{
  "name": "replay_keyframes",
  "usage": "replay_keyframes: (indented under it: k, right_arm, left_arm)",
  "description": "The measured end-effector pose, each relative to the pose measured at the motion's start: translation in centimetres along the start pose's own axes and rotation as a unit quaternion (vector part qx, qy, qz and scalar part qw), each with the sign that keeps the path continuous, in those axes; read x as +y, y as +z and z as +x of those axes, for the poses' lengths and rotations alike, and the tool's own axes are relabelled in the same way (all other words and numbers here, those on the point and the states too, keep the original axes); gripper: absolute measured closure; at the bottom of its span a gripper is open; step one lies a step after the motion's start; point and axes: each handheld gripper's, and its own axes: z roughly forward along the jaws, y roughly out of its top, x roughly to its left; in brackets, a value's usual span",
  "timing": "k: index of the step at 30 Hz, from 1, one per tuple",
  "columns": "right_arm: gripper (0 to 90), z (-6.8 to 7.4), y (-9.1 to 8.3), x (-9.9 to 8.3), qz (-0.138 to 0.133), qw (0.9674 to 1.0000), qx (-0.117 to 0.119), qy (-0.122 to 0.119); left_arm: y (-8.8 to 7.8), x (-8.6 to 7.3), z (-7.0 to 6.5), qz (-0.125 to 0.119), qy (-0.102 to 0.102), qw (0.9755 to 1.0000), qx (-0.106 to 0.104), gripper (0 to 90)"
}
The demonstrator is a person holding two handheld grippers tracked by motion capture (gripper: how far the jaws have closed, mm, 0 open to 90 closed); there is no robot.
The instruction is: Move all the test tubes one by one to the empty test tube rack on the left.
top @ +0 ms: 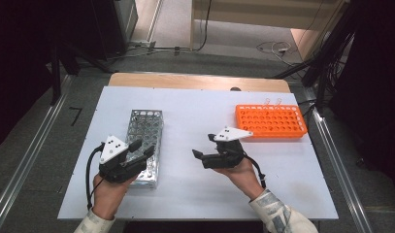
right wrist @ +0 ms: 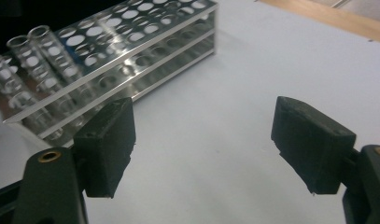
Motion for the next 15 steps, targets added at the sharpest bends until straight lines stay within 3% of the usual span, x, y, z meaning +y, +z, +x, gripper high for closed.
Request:
replay_keyframes:
  k: [2, 5, 9, 15]
  right_arm:
    - [20.8, -0.7, -0.4, 0.1, -0.004, 0.9999, -0.010, 0.009]
    - [21.3, -1.8, -1.1, 0.1, -0.010, 0.9994, -0.027, 0.019]
    - [21.5, -3.5, -1.9, 0.0, -0.006, 0.9977, -0.059, 0.033]
    - [22.9, -6.4, -3.5, 0.1, -0.012, 0.9921, -0.110, 0.058]
  left_arm:
    - [0.1, -0.1, 0.1, -0.015, -0.006, 0.9997, 0.019, 33.4]
    - [0.2, -0.3, 0.4, -0.013, -0.017, 0.9992, 0.035, 27.7]
    - [0.3, -0.3, 0.7, -0.013, -0.019, 0.9989, 0.040, 27.5]
    - [0.0, -0.2, 0.5, -0.025, -0.017, 0.9984, 0.049, 27.6]
